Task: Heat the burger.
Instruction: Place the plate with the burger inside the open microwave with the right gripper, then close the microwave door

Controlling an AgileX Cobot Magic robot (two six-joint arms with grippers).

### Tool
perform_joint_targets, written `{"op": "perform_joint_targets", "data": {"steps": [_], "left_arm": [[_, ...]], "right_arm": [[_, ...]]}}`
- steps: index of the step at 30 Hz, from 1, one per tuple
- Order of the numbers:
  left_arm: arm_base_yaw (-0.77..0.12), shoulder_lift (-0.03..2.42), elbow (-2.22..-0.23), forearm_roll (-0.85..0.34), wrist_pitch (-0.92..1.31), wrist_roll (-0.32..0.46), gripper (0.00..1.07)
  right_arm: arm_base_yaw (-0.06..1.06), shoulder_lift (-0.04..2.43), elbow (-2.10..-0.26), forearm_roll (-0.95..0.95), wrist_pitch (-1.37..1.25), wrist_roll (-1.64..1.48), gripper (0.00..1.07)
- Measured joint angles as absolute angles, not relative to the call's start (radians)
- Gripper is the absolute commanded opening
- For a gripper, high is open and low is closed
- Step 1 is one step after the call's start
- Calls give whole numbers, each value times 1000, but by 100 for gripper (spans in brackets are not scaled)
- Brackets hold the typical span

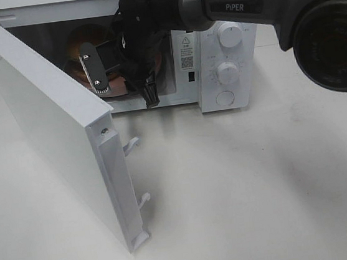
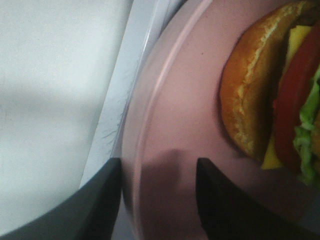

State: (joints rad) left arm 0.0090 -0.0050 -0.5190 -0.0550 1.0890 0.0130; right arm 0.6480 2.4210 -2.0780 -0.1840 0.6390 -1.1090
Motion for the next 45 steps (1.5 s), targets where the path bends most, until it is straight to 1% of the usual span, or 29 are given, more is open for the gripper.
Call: {"op": "perform_joint_targets", "data": {"steps": [6,8,9,10,11,12,13,14,15,16,22,27,30,32,38,40,43,45], "left_arm": [[9,-5,-519,-55,1089,13,100],[9,-5,-519,-55,1089,13,100],[9,-5,-519,-55,1089,13,100],[9,-5,-519,-55,1089,13,100],[9,-5,-519,-55,1089,13,100],[9,-5,-519,-55,1089,13,100],[9,-5,-519,-55,1089,13,100],[9,-5,-519,-55,1089,13,100],[9,-5,-519,-55,1089,13,100],[9,-5,-519,-55,1089,13,100],[9,-5,-519,-55,1089,13,100],[9,-5,-519,-55,1089,13,100],[9,-5,-519,-55,1089,13,100],[9,-5,-519,-55,1089,13,100],[9,-5,-519,-55,1089,13,100],[9,-5,-519,-55,1089,13,100],[9,-5,-519,-55,1089,13,100],[9,-5,-519,-55,1089,13,100]], "right_arm": [[648,2417,-2056,-176,628,-1085,50],[648,2405,-2017,-147,614,-1082,56],[648,2405,-2017,-147,614,-1082,56],[648,2393,-1991,-126,598,-1079,63],[648,2393,-1991,-126,598,-1079,63],[648,2379,-1976,-116,584,-1078,67],[648,2373,-1972,-113,577,-1072,75],[648,2373,-1972,-113,577,-1072,75],[648,2365,-1971,-113,568,-1062,80],[648,2360,-1968,-112,567,-1061,81],[648,2311,-1909,-106,539,-1060,79],[648,2255,-1805,-100,512,-1052,77],[648,2243,-1790,-100,508,-1052,77],[648,2198,-1731,-97,494,-1046,76],[648,2153,-1669,-97,493,-1038,76],[648,2100,-1594,-97,493,-1036,76],[648,2089,-1578,-97,492,-1036,76],[648,2024,-1507,-97,491,-1036,76]]}}
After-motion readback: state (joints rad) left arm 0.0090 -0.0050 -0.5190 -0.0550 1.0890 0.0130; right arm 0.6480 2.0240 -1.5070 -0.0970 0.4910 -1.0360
